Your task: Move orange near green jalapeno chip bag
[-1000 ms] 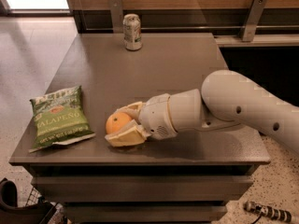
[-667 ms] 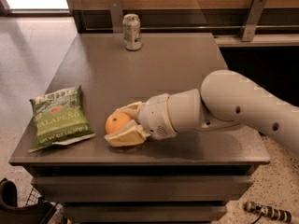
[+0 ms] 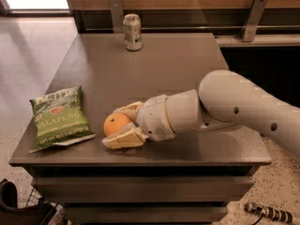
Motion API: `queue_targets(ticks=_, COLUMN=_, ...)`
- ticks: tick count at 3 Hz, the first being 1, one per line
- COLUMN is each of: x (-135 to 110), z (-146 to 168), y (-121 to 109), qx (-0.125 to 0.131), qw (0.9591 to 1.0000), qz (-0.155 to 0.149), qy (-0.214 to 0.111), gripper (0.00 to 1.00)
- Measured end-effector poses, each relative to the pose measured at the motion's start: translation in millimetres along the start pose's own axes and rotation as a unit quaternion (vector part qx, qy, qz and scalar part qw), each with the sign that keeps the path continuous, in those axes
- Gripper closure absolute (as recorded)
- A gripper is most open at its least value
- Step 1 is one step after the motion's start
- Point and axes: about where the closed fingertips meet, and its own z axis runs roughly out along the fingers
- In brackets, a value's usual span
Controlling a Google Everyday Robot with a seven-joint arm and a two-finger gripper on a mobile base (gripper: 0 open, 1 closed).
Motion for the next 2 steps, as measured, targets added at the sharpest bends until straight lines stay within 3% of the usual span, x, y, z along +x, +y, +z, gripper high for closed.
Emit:
queue_targets(ticks=1, x=-0.8, z=0.8, y=0.9, qx=-0.001, qw=1.0, qz=-0.001, qy=0.0, gripper=0.0)
queue_targets(ticks=2, x=-0.8, z=0.8, y=0.9, qx=-0.001, qw=1.0, qz=-0.001, qy=0.0, gripper=0.0)
